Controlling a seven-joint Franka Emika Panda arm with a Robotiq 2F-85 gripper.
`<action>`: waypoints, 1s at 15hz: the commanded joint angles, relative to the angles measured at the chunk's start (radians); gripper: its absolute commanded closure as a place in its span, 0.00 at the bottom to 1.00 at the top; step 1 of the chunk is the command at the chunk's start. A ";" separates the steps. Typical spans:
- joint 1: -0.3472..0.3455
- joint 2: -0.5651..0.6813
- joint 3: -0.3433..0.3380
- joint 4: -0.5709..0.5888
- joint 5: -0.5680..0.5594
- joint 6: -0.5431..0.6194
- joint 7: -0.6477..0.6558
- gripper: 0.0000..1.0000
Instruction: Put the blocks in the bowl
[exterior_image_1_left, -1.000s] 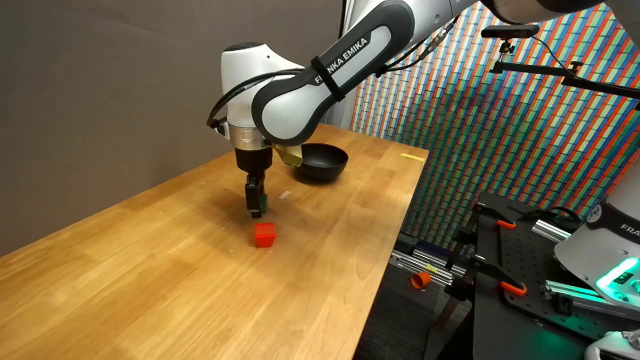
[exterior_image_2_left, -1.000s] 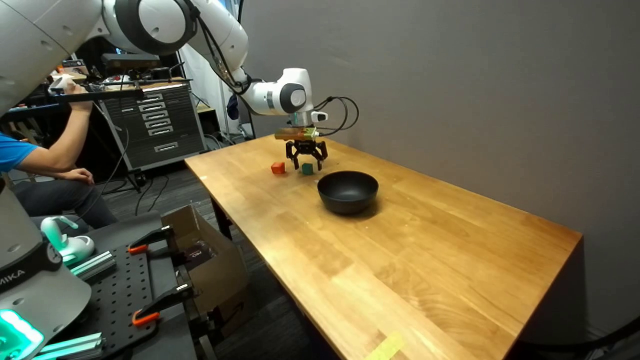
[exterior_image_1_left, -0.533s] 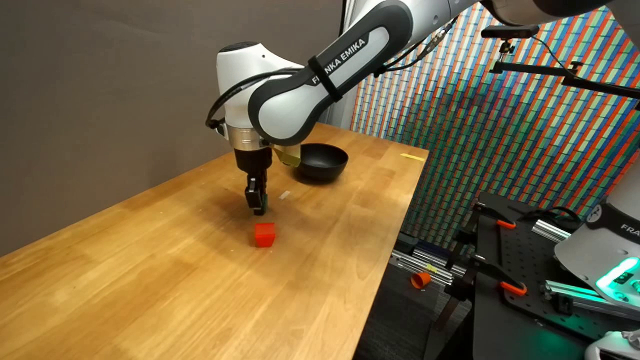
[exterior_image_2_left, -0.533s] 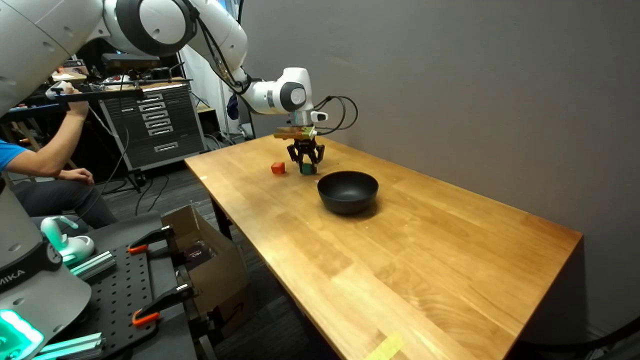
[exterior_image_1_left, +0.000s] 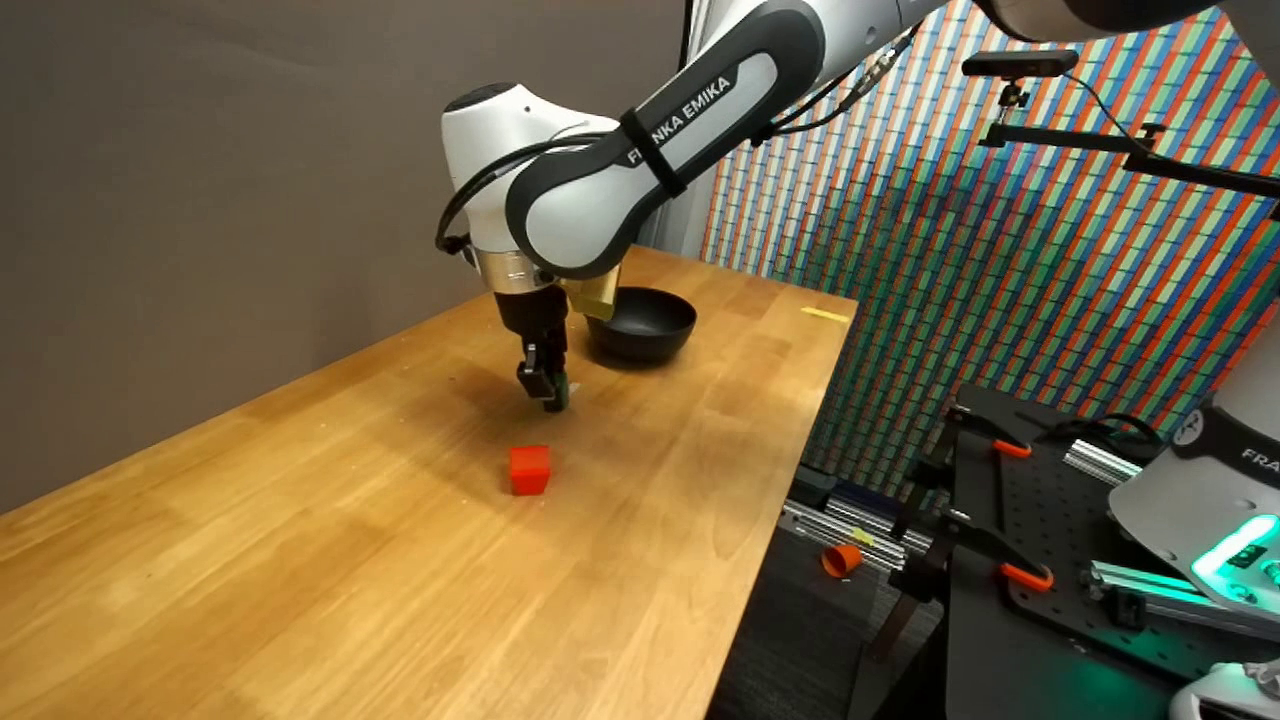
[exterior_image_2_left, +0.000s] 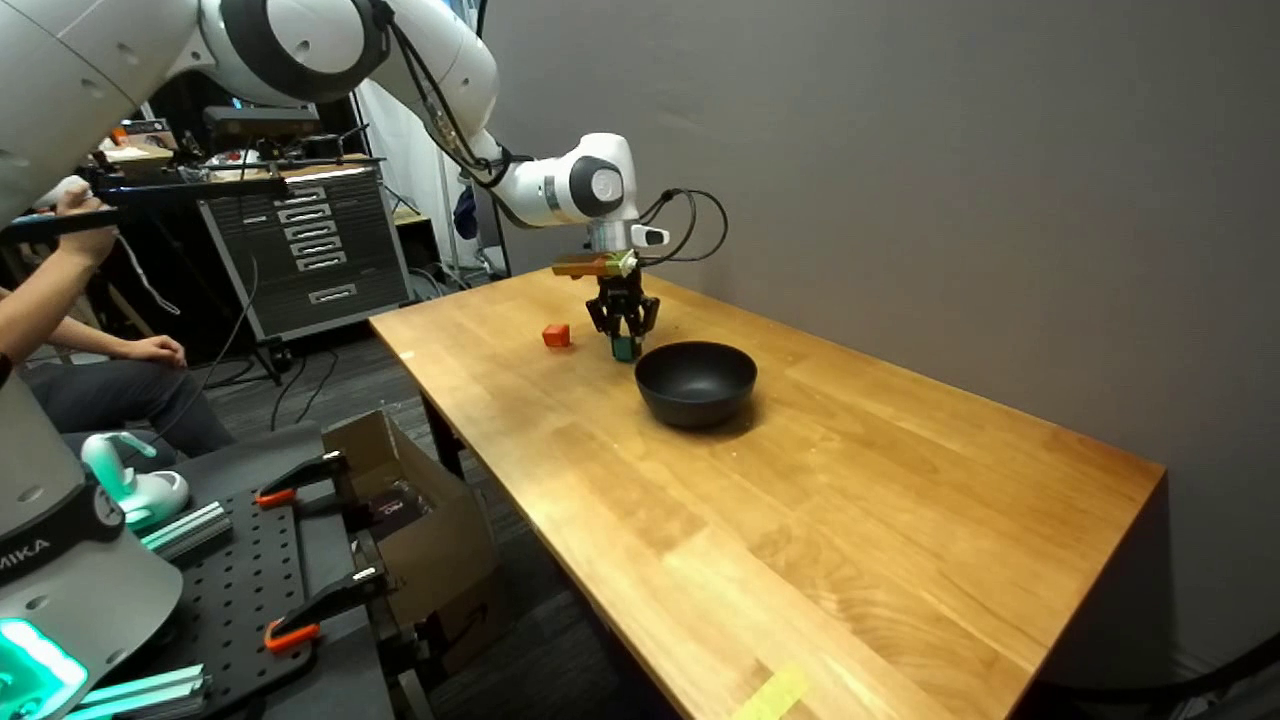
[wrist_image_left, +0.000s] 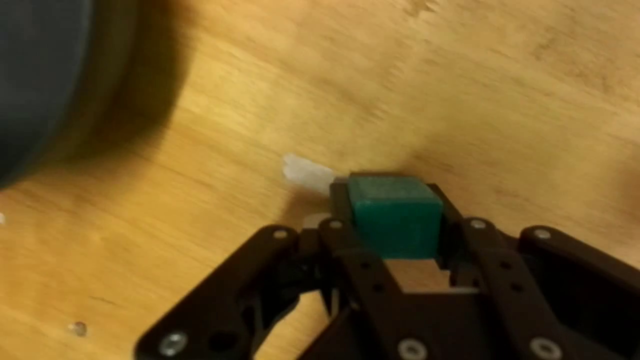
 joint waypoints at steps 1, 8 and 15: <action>-0.004 -0.118 -0.059 -0.121 -0.050 -0.038 0.101 0.85; -0.040 -0.332 -0.111 -0.312 -0.084 -0.073 0.246 0.85; -0.133 -0.491 -0.083 -0.476 -0.052 -0.044 0.245 0.85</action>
